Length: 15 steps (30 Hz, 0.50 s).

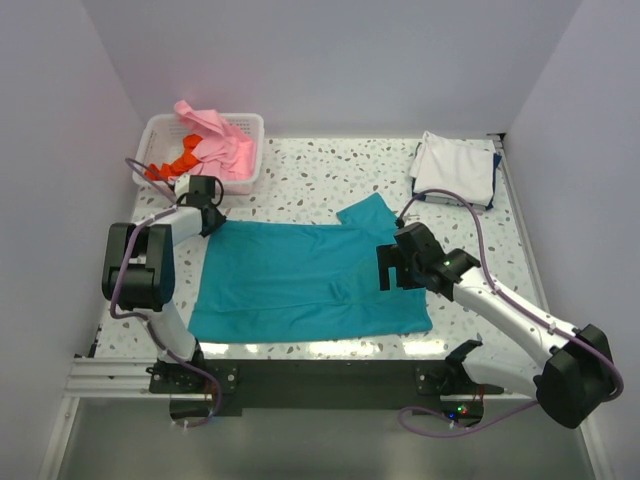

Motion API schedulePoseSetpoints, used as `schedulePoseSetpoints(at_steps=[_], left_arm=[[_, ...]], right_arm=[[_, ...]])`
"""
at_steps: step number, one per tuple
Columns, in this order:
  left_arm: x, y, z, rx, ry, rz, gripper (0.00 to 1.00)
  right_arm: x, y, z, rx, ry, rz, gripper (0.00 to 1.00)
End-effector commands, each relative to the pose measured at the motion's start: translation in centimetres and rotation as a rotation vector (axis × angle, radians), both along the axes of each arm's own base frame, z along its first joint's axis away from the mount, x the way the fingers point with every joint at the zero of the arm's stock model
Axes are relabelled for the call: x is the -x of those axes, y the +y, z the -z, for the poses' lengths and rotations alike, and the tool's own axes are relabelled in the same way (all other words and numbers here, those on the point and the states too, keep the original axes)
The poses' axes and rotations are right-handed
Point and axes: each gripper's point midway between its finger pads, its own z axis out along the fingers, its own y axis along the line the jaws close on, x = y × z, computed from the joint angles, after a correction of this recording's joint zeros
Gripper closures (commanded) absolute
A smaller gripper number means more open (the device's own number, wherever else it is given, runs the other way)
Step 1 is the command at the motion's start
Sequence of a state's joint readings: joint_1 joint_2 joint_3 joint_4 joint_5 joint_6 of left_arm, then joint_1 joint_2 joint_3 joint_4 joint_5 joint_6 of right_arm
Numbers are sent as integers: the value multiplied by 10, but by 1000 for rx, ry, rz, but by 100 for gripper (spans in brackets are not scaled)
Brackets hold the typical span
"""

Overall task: Fold and stack the t-shirts
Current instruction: Fold the tshirt

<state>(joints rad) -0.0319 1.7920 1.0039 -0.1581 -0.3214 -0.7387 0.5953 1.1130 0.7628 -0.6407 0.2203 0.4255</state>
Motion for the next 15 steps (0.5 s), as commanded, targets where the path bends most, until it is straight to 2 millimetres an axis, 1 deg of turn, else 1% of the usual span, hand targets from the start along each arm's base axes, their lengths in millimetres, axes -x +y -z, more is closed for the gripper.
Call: schedulePoseSetpoints(at_steps=[1,3,7,9,12,15], left_arm=[[-18,2,-25,7,-114,3,64],[-21,1,-33,11,-137,0,64],[-26,0,-39,22,-166,-6,63],[-27,0,-37,21,-164,-5,60],[-31,1,-30,22,-136,-9,59],[-30,-1,-21,32,-107,-9,58]], right_arm=[[-5,-3,-2,18,-26,8,1],[-7,-2,-3,15,-31,10,1],[-8,1,-3,2,-30,13,1],[-8,2,-3,-2,-30,10,1],[-9,0,-2,7,-28,13,1],[-7,-2,0,12,-26,20,1]])
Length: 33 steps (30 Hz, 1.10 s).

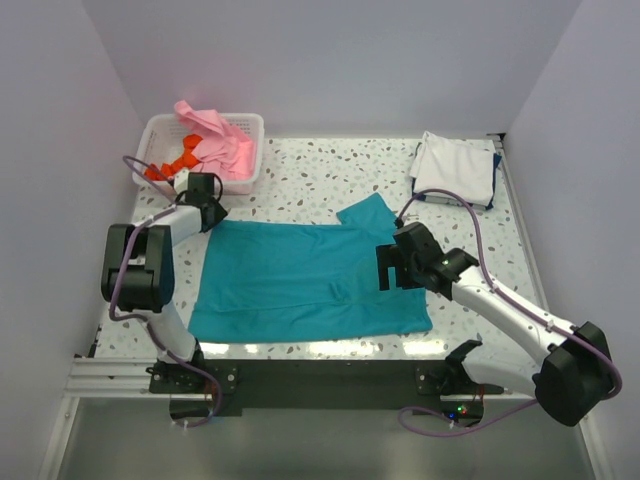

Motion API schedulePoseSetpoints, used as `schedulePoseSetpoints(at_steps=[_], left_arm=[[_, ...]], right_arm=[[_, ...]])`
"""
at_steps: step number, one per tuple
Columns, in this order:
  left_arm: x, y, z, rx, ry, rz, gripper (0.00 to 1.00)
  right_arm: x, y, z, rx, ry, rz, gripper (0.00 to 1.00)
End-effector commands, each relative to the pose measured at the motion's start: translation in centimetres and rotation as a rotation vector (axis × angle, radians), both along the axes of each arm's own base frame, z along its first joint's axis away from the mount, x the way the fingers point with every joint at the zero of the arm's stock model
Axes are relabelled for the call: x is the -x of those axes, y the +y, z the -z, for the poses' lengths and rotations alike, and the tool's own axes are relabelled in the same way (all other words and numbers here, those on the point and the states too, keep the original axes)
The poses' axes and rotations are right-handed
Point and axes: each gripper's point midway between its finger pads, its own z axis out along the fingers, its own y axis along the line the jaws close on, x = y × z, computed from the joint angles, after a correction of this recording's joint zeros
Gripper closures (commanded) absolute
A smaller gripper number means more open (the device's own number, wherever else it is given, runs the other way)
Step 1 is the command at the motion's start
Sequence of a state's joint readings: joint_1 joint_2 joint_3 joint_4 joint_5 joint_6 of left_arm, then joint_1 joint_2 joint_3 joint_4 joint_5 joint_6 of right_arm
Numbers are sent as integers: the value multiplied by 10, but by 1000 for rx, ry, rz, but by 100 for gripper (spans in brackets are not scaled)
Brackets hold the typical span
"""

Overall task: Fold and stack the t-shirts
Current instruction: Fold the tshirt

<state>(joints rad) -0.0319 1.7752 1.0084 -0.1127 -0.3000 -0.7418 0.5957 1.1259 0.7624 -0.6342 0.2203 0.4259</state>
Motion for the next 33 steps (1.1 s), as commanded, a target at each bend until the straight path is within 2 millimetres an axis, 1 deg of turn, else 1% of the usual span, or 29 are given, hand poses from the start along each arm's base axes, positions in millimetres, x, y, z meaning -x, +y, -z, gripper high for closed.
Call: schedulePoseSetpoints(at_steps=[1,4,7,8,12,13,14,17,22,24,25,26,27,28,30,31,32,33], left_arm=[[-17,1,-5,17,-33,-12,58],[-13,3,4,14,1,-26,58],[-8,5,14,5,36,-42,61],[-7,5,17,4,45,-43,66],[-1,7,20,-4,65,-43,80],[0,7,20,-7,65,-43,82],[1,7,19,-8,66,-40,88],[2,7,14,-11,59,-30,100],[5,3,8,-9,35,14,100],[2,2,-2,-13,0,35,100],[5,0,-1,-9,-2,46,100],[4,0,-11,-10,-30,57,100],[2,-2,-17,-8,-57,67,100],[5,-5,-23,-4,-77,84,100],[5,-7,-31,6,-110,98,100],[10,-8,-30,9,-109,99,100],[12,-8,-38,8,-131,98,100],[14,-7,-40,4,-137,95,100]], right_arm=[[-7,-3,-4,6,-39,22,1],[-7,-4,-4,12,-40,22,1],[-8,-3,-6,14,-44,17,1],[-8,-3,-7,12,-48,16,1],[-9,-4,-8,19,-51,16,1],[-11,-2,-10,15,-58,16,1],[-13,-2,-11,14,-62,16,1],[-18,1,-15,10,-71,18,1],[-27,5,-17,19,-71,27,1],[-33,7,-21,22,-80,34,1],[-35,8,-22,25,-82,36,1],[-40,10,-25,25,-86,39,1],[-45,11,-27,26,-95,48,1],[-51,14,-30,19,-100,60,1],[-60,18,-34,9,-110,70,1],[-63,21,-36,1,-109,76,1],[-70,24,-41,-7,-112,87,1],[-76,26,-43,-15,-119,95,1]])
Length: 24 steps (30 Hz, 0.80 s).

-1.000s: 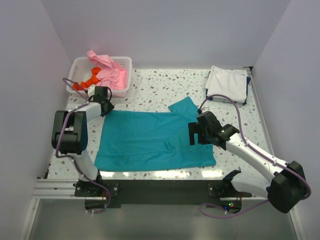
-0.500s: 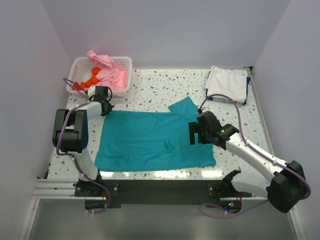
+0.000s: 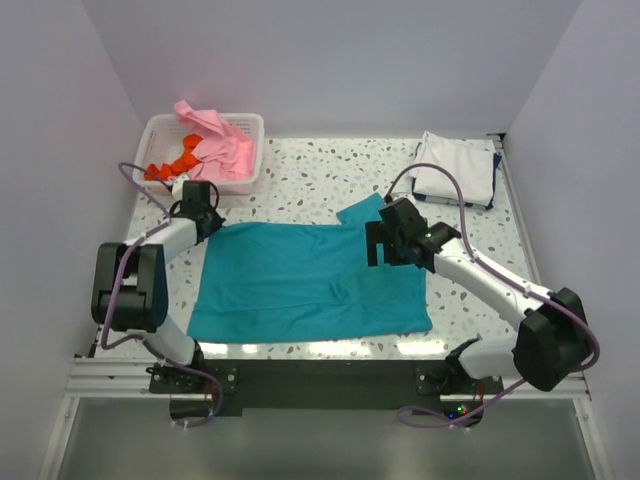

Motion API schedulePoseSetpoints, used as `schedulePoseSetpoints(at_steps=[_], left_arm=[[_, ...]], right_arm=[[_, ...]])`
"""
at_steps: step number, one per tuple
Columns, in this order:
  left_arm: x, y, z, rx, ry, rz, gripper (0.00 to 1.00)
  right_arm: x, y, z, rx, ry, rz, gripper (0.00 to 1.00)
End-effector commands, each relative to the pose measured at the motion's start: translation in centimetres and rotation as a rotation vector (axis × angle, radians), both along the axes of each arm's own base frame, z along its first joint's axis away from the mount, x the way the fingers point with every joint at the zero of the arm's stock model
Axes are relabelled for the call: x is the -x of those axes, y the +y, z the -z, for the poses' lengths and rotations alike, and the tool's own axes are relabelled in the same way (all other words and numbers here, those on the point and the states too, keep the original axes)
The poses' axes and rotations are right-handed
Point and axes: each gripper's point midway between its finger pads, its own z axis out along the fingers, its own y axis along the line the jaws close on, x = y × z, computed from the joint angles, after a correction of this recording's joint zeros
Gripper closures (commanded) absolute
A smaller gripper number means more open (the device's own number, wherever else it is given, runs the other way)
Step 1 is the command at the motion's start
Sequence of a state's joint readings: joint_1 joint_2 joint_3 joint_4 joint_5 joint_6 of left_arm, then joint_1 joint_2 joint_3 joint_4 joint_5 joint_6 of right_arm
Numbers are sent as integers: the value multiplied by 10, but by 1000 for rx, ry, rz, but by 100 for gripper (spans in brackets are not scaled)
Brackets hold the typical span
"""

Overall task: Fold and stack the t-shirts
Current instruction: Fold the tshirt

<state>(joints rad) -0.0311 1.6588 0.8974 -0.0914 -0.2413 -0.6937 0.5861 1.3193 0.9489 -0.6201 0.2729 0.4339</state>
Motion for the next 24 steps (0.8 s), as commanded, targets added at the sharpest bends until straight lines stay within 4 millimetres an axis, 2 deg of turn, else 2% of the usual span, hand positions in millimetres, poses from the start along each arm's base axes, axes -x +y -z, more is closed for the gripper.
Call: schedulePoseSetpoints(at_steps=[1,3,5,6,7,8,9,10,12,13,14,15,18,19,20,21,22,23,24], left_arm=[[-6,2,-31,-9,-120,17,100],[-5,2,-39,-12,-140,20,100],[-1,1,-41,-7,-144,20,100],[2,1,-40,-2,-133,17,100],[6,-2,-40,14,-134,23,100],[8,-3,-40,22,-143,23,100],[14,-4,-36,30,-133,24,100],[16,-4,-41,33,-149,24,100],[21,-5,-42,40,-153,17,100],[24,-5,-45,40,-161,20,100],[25,-5,-46,40,-166,20,100],[26,-5,-47,39,-169,21,100],[30,-5,-48,39,-166,29,100],[30,-6,-48,40,-166,30,100],[32,-6,-46,40,-158,35,100],[32,-6,-46,42,-156,35,100],[33,-7,-45,43,-155,36,100],[34,-7,-45,45,-154,36,100],[35,-6,-43,43,-151,33,100]], right_arm=[[-36,11,-34,-51,-113,64,1],[-47,12,-32,-49,-104,80,1],[-64,12,-42,-57,-128,100,1],[-69,13,-38,-43,-112,106,1],[-80,14,-50,-41,-142,103,1],[-86,16,-52,-34,-151,101,1],[-96,17,-43,-13,-139,98,1],[-108,22,-53,-15,-165,96,1],[-128,22,-50,17,-175,91,1],[-143,27,-43,28,-167,93,1],[-153,23,-39,36,-165,104,1],[-165,25,-40,33,-184,114,1],[-201,23,-19,52,-175,145,1],[-218,26,-29,33,-198,157,1],[-227,21,-3,57,-150,173,1],[-232,19,3,68,-130,178,1],[-247,20,-7,58,-160,191,1],[-253,20,16,85,-124,184,1],[-263,21,8,80,-140,190,2]])
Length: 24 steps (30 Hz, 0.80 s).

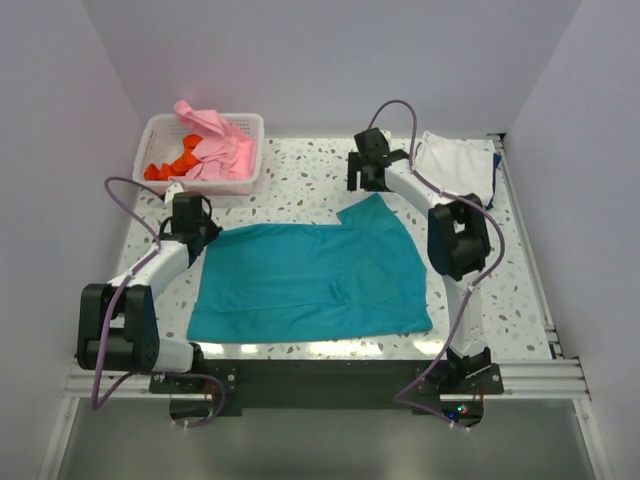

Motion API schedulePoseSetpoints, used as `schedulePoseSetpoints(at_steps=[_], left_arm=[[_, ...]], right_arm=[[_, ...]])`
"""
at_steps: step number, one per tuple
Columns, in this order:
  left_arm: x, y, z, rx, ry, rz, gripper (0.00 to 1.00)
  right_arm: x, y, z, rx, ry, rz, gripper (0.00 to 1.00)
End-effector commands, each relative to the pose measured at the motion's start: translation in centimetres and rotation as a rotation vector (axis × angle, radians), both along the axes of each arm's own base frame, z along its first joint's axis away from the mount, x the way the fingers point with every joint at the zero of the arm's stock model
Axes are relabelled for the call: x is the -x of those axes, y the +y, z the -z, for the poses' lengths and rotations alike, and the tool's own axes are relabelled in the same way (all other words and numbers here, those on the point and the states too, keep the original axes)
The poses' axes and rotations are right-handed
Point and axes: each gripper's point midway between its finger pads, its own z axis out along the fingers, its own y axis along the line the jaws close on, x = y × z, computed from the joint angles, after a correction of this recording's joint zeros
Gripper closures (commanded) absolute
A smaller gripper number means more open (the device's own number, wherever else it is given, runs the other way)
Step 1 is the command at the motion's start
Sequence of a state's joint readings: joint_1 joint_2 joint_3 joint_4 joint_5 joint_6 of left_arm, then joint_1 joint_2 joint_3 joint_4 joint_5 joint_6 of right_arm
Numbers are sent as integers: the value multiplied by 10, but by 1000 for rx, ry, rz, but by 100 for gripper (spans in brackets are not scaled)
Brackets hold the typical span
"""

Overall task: Fold and stack the t-shirts
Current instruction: Fold the tshirt

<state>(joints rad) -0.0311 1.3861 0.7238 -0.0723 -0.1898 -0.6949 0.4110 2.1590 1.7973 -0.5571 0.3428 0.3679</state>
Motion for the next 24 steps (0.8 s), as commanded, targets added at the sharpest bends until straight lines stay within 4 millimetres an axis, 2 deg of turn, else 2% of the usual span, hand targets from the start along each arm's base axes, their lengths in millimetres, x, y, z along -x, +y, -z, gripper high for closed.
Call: schedulePoseSetpoints(at_steps=[1,5,6,7,12,19,22,24], left_arm=[[-1,2,-7,2,-33,-4,100],[2,2,-6,-1,-28,-2,100],[1,2,-7,1,-31,1,100],[2,2,-7,0,-29,2,100],[2,1,-6,1,-29,3,100],[4,1,-5,2,-25,4,100],[5,1,-5,4,-24,2,100],[6,0,-5,8,-24,4,100]], right_arm=[[-34,-7,-9,32,-41,25,2],[-51,-5,9,53,-33,13,8],[-50,-6,24,68,-6,9,10],[-53,-8,22,68,-8,15,11],[-44,-13,39,81,21,20,23],[-33,-19,47,81,46,26,39],[-25,-23,52,89,62,34,42],[-23,-26,48,87,52,43,42]])
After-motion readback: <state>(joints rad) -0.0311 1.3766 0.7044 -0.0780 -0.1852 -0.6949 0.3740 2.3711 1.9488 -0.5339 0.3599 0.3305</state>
